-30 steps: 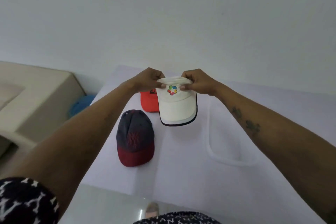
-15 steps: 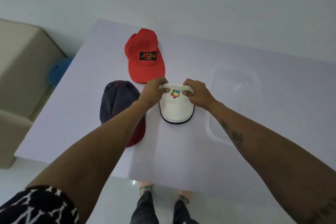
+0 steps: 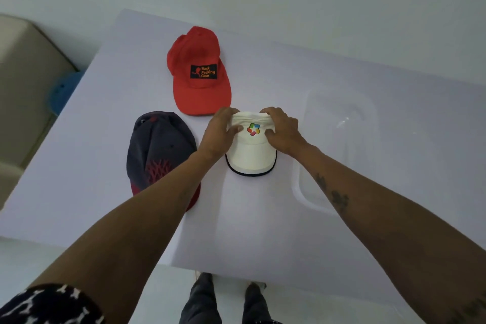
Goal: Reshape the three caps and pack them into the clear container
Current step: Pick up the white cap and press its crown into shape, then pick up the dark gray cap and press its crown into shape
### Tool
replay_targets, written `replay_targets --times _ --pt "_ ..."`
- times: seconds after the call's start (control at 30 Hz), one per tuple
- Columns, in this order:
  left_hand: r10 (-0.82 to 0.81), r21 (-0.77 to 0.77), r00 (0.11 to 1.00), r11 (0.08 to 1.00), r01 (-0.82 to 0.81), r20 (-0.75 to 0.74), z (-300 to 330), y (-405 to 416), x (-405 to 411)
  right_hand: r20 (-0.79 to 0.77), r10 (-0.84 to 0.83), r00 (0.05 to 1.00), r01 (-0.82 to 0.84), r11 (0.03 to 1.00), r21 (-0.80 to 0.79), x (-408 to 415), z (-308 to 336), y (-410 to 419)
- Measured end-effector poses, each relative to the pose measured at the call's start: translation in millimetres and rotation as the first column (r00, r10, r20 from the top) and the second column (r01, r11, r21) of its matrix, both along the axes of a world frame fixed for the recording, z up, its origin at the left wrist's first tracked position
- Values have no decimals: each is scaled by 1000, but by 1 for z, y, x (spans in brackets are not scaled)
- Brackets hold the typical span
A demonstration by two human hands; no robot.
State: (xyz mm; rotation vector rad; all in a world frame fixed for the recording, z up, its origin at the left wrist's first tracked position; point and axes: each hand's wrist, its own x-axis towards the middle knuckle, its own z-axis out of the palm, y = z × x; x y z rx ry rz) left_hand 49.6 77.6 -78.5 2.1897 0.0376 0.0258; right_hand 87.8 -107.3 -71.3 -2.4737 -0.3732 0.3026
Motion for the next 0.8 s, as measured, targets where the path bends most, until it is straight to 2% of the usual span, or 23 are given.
replay_targets --times 0.17,0.27,0.33,0.43,0.5,0.6,0.7,0.8 --pt "-27 -48 1000 998 27 13 18 11 -4 24 78 997 -78 997 22 -3 23 3" --pt "-5 -28 998 1000 7 63 33 27 -8 113 92 989 -93 996 -3 -1 44 15" --pt "66 -27 993 998 -63 95 42 44 -14 179 94 979 -100 995 21 1 57 34" --pt "234 -55 968 972 -230 89 53 77 -22 188 149 971 -165 984 73 3 69 73" --pt "354 -65 935 934 -351 37 55 105 -32 130 208 969 -220 972 85 2 66 104" --pt "510 48 856 860 -508 -82 50 139 -52 -14 314 949 -313 949 47 -5 51 149" --pt "498 112 841 867 -485 -213 32 158 -70 -163 357 920 -363 932 -8 -19 30 182" --pt "419 95 879 908 -409 -227 17 163 -80 -235 276 932 -284 959 3 -29 11 201"
